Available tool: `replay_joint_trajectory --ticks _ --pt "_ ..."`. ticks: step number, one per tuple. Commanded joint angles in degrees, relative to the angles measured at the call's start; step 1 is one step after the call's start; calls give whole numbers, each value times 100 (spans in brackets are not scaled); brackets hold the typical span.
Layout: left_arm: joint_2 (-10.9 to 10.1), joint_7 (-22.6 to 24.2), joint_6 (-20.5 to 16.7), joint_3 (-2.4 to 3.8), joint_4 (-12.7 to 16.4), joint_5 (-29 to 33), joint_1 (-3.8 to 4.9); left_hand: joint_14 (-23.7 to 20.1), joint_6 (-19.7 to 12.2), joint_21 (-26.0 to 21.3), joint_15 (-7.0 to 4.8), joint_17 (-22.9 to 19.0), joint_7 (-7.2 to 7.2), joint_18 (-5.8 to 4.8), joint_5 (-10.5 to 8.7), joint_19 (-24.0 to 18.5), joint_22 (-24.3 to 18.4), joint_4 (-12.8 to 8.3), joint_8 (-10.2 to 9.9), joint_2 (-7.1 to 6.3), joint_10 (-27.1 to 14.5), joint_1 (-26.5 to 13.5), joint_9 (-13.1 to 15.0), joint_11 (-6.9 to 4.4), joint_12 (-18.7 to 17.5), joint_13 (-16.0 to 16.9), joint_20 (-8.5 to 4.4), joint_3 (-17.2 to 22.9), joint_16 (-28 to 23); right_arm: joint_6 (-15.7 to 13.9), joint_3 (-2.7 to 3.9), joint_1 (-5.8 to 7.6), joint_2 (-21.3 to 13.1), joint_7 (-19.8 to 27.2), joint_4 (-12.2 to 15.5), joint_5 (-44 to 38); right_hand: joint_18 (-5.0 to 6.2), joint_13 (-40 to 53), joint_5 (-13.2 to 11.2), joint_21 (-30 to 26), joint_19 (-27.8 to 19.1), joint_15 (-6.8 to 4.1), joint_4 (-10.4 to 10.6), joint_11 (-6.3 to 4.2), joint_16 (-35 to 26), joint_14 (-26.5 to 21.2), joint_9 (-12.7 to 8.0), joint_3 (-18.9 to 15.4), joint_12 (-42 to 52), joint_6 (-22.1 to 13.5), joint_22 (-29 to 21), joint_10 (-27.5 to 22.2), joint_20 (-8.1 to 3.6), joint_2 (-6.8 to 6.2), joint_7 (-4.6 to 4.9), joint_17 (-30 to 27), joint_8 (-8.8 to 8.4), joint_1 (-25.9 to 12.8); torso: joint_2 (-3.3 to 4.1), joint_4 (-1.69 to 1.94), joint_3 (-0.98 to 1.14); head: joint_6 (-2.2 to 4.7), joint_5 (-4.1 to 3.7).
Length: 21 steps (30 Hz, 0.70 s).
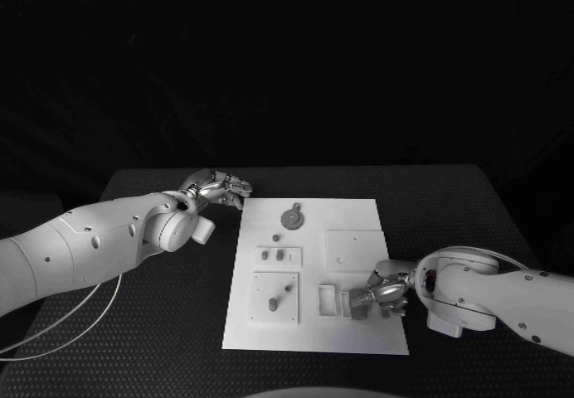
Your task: Assemble the parts on the task board
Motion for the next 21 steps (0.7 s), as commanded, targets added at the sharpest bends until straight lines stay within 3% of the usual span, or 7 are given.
replay_joint_trajectory --ticks 1,5,10,13,19,21 --pt "4 41 67 3 18 32 5 41 5 -28 0 6 36 20 14 40 -5 34 33 0 -48 -53 -8 -10 0 8 10 -2 -39 -76 -8 -27 55 -39 -40 -67 81 -4 -20 40 -44 -15 25 23 11 -53 6 23 21 -29 129 28 -24 -3 60 -16 -8 -64 1 -2 5 -15 9" --pt "3 40 64 3 21 32 5 41 4 -28 1 7 36 20 14 39 -5 37 33 0 -49 -56 -9 -10 0 8 9 -2 -40 -106 -14 -46 102 -48 -72 -124 81 -4 -19 59 -59 -4 -5 35 25 -55 -9 42 25 -61 130 25 -26 8 74 -13 -49 -45 1 -1 4 -24 15" --pt "-2 38 60 3 22 32 5 41 3 -28 1 9 36 20 15 39 -5 40 34 0 -50 -59 -10 -9 0 8 9 -3 -41 -125 -32 -55 151 -83 -99 -132 81 1 -16 124 -107 8 -311 44 58 -78 -14 -18 46 -26 129 17 -18 183 82 -43 -93 60 -2 -3 3 -44 18" --pt "-1 36 60 3 24 32 5 41 3 -27 0 9 36 20 15 39 -5 42 34 0 -50 -60 -10 -10 0 9 9 -3 -41 -154 -41 -55 150 -87 -106 -153 81 -2 -16 167 -147 10 -661 39 92 -85 -16 -96 60 12 123 12 -6 408 85 -66 -131 82 -1 1 2 -51 22" --pt "-8 36 50 3 27 32 6 41 2 -27 0 11 36 21 15 39 -6 44 34 2 -51 -62 -11 -10 0 9 9 -3 -42 -299 -43 -55 126 -78 -84 -159 81 -21 -24 226 -165 -4 -1393 16 143 -69 2 -75 86 137 116 56 5 1005 59 -103 -145 257 -4 -3 -2 -54 24" --pt "-9 35 48 3 27 32 6 41 2 -27 0 12 36 21 15 39 -6 45 34 2 -51 -63 -11 -10 0 9 9 -3 -42 -366 -43 -55 109 -72 -72 -135 81 -30 -25 238 -163 -8 -1567 13 155 -61 6 -57 87 164 115 70 7 1103 53 -112 -150 301 -4 -3 -2 -54 24"
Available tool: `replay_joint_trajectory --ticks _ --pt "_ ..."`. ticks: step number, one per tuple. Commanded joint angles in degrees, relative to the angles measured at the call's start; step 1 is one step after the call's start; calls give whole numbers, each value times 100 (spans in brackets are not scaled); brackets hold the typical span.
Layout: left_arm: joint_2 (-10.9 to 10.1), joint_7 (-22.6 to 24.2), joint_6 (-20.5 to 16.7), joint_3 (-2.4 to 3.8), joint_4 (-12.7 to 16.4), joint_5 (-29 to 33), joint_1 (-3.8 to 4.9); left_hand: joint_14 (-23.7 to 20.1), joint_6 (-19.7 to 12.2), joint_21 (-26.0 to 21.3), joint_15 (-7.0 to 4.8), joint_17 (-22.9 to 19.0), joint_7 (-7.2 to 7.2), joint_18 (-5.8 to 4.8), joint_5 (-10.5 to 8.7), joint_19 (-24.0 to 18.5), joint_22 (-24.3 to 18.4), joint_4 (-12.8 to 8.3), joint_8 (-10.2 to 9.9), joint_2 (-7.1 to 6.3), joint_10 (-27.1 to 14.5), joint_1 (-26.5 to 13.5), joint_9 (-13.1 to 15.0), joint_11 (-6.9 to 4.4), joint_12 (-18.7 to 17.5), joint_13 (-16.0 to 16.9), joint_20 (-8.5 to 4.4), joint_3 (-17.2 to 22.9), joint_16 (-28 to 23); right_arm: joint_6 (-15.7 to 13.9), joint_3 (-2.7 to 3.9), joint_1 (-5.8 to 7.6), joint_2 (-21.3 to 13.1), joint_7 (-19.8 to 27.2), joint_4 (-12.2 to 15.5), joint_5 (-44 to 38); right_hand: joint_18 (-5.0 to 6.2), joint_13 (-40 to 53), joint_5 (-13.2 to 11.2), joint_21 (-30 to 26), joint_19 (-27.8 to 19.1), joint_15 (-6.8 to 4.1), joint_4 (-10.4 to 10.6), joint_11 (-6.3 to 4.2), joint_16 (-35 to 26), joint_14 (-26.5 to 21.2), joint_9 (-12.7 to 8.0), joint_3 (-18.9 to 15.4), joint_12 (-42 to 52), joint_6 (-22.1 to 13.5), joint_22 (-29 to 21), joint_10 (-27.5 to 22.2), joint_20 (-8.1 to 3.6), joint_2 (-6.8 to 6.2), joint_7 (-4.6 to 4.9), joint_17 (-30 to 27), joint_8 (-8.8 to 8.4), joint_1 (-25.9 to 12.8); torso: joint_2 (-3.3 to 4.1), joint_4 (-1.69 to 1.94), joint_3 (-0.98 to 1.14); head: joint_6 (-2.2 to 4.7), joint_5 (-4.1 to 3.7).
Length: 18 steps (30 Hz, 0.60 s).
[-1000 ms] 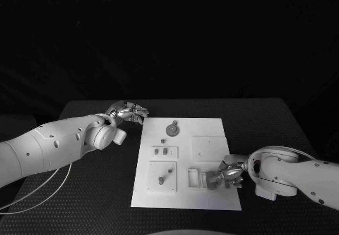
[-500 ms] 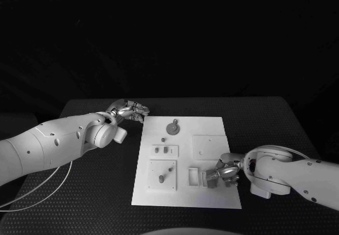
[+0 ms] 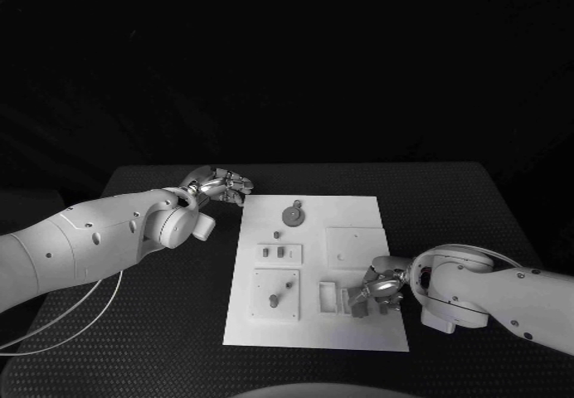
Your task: Assemble the parts on the task board
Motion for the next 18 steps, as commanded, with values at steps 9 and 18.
replay_joint_trajectory --ticks 9,18 --pt "-10 33 40 3 19 30 6 42 2 -27 0 10 36 21 16 39 -6 50 36 4 -44 -66 -7 14 1 10 8 -2 -21 -390 -26 28 -160 -33 201 204 77 -45 24 58 -6 -43 -371 -49 65 45 43 53 39 161 107 88 28 465 -29 -17 41 159 -2 -3 0 -3 18" --pt "-6 26 40 3 18 30 6 42 4 -27 0 13 36 22 17 38 -7 54 38 4 -44 -68 -8 13 1 11 8 -1 -23 -432 -19 255 -264 -29 415 473 77 -65 24 61 7 -51 -321 -58 82 61 39 51 31 196 102 108 28 422 -38 -30 20 20 -2 -2 -1 6 22"
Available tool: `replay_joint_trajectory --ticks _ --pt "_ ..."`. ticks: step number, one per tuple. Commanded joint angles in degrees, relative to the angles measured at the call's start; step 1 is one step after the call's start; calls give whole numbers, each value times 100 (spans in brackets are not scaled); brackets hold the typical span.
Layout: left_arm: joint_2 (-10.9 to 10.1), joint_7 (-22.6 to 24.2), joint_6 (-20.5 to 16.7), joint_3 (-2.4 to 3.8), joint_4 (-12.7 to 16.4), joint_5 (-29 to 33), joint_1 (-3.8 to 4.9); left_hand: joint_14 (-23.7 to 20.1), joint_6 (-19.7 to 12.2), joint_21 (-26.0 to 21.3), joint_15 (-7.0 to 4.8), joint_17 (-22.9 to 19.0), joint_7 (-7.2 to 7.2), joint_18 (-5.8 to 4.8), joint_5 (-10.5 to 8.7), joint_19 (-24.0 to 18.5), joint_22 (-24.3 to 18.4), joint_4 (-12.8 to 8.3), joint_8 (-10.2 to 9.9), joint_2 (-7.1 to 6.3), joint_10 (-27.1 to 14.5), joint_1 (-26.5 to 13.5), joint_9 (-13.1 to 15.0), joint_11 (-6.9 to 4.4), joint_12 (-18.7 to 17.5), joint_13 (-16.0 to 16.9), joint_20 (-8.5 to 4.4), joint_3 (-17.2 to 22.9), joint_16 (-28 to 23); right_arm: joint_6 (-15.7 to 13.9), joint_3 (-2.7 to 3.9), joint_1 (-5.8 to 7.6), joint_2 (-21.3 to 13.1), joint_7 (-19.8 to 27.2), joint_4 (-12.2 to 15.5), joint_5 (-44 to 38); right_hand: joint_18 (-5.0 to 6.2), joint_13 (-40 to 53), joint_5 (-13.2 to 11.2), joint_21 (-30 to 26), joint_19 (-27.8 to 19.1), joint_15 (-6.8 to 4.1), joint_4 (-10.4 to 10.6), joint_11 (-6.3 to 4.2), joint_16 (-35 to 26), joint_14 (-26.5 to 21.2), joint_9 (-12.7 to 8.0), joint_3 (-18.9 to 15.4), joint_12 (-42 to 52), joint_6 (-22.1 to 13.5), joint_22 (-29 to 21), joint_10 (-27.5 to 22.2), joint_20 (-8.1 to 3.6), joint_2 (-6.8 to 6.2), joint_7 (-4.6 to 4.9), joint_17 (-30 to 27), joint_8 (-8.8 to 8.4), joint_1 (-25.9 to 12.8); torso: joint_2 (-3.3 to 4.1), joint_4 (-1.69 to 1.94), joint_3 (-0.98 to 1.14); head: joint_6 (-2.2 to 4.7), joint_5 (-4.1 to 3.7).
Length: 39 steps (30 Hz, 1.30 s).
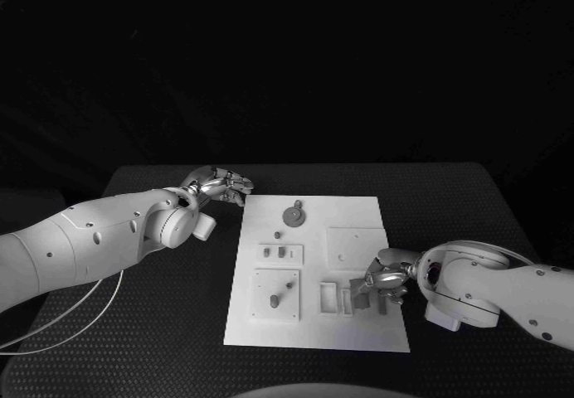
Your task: Assemble the parts on the task board
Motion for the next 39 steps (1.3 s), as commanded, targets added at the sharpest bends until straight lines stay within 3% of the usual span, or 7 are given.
replay_joint_trajectory --ticks 1,6,14,21,30,33,39 --pt "6 28 42 3 15 29 5 42 4 -27 0 9 36 23 17 38 -7 25 39 3 -45 -68 -9 13 1 8 8 -4 -23 -85 -1 30 -10 -2 68 271 39 -7 20 20 17 -24 32 4 34 30 26 -13 10 78 102 47 18 247 36 -6 2 184 -1 -1 -1 3 -2" --pt "12 28 40 3 21 29 5 42 5 -26 -1 11 35 23 18 38 -7 27 40 2 -45 -70 -9 13 2 9 8 -3 -25 -84 0 49 63 -4 74 424 39 -10 20 24 23 -27 43 0 48 48 27 -5 11 90 102 54 14 232 32 14 -1 167 1 4 -1 2 -3" --pt "18 17 42 3 34 30 6 42 6 -26 -1 13 35 23 18 38 -7 31 42 0 -46 -72 -10 13 2 9 8 -4 -26 83 -14 64 414 -41 -134 580 39 -21 20 24 20 -30 123 -3 57 39 22 8 6 104 102 60 12 224 30 -10 -23 74 2 -1 -11 -4 -15" --pt "18 9 44 3 39 30 6 42 6 -26 0 15 34 23 18 37 -7 35 43 -1 -47 -77 -11 14 1 10 9 -4 -28 95 -107 62 673 -56 -277 610 39 -24 20 28 10 -31 242 -6 81 39 21 3 10 129 106 62 13 234 26 -10 -44 -79 7 14 2 -21 -25" --pt "17 5 47 3 45 33 7 42 6 -26 0 18 35 22 18 37 -7 45 45 -1 -48 -86 -12 14 1 11 9 -5 -30 287 -141 62 782 -73 -369 609 39 -20 19 35 -1 -39 317 -15 99 26 22 1 19 156 109 63 9 256 17 -24 -59 -212 10 11 -7 -53 -9" --pt "9 2 44 3 49 33 7 42 6 -26 1 21 34 22 19 37 -7 55 46 3 -49 -93 -13 15 1 12 10 -5 -32 282 -154 62 798 -73 -374 609 39 -17 20 38 -10 -41 346 -17 107 18 23 0 23 166 110 60 9 269 15 -29 -65 -273 4 5 3 -69 14" --pt "4 1 42 3 52 34 7 42 4 -26 1 25 35 22 21 36 -7 68 47 5 -54 -102 -15 16 -1 12 10 -3 -35 357 -157 61 819 -76 -362 609 39 -15 20 40 -16 -43 367 -18 112 10 23 -1 24 170 110 55 8 275 14 -36 -73 -323 2 -1 4 -68 18"
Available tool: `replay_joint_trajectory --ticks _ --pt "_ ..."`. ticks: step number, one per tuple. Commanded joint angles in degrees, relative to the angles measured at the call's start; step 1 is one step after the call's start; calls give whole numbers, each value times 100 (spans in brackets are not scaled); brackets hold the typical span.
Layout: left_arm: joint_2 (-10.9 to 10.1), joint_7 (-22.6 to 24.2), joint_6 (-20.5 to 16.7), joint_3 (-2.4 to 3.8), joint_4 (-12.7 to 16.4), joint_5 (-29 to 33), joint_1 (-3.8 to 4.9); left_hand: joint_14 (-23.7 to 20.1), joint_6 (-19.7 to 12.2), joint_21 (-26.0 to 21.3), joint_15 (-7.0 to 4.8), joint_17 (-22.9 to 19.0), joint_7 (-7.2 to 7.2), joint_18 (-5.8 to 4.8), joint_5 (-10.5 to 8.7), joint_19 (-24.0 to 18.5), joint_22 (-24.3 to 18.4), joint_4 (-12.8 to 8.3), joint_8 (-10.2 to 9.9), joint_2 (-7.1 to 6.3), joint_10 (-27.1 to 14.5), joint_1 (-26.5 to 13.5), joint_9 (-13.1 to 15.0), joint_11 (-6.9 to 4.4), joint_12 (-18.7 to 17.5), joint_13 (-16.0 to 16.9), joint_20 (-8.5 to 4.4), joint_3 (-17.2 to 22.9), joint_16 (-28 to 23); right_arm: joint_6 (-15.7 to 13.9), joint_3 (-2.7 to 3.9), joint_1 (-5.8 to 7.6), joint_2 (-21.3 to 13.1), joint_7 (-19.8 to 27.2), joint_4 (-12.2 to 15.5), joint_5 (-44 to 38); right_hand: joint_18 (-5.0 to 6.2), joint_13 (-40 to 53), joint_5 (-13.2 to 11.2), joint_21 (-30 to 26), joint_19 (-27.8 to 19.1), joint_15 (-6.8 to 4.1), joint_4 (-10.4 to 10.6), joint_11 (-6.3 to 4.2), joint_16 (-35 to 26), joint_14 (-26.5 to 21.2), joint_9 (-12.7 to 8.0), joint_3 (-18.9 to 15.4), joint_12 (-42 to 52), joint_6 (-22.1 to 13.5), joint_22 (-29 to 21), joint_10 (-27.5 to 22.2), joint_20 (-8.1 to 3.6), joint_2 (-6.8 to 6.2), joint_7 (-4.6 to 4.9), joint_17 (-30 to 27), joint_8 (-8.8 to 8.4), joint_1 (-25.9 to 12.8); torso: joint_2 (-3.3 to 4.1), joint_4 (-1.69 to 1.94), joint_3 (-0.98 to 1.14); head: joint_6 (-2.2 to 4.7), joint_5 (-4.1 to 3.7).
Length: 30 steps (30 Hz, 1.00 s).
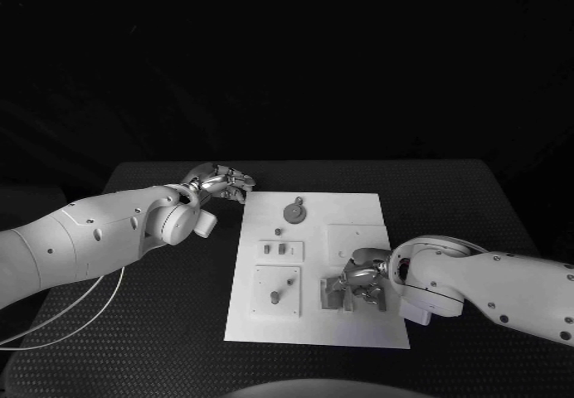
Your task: Assemble the parts on the task board
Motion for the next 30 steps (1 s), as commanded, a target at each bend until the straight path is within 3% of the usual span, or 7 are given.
replay_joint_trajectory --ticks 1,15,30 --pt "4 25 43 3 19 32 6 42 5 -26 1 10 36 22 21 36 -8 40 25 5 -34 -56 -6 -4 -1 9 10 -7 -36 206 -2 -4 17 -2 15 24 79 4 19 18 -17 -19 47 -11 21 -17 6 0 25 94 111 22 8 -4 66 -11 -13 -47 -5 -7 4 -3 6" --pt "-2 23 41 3 18 37 6 42 2 -26 2 14 37 23 22 35 -8 52 26 7 -39 -63 -8 -4 -2 9 10 -4 -39 110 -15 -11 87 4 -70 -30 79 6 19 21 -27 -19 48 -9 21 -36 5 -1 24 90 112 14 7 -41 67 -32 -25 -91 -2 -4 7 -16 27" --pt "-6 21 43 3 29 38 6 42 0 -26 2 18 37 23 22 33 -9 63 27 8 -41 -69 -10 -3 -2 10 10 -3 -42 221 -36 -34 130 -7 -149 -78 78 2 19 12 -59 -12 135 5 -8 -138 1 24 5 55 104 -35 9 -231 83 -154 -77 -247 -5 -7 5 -21 32"
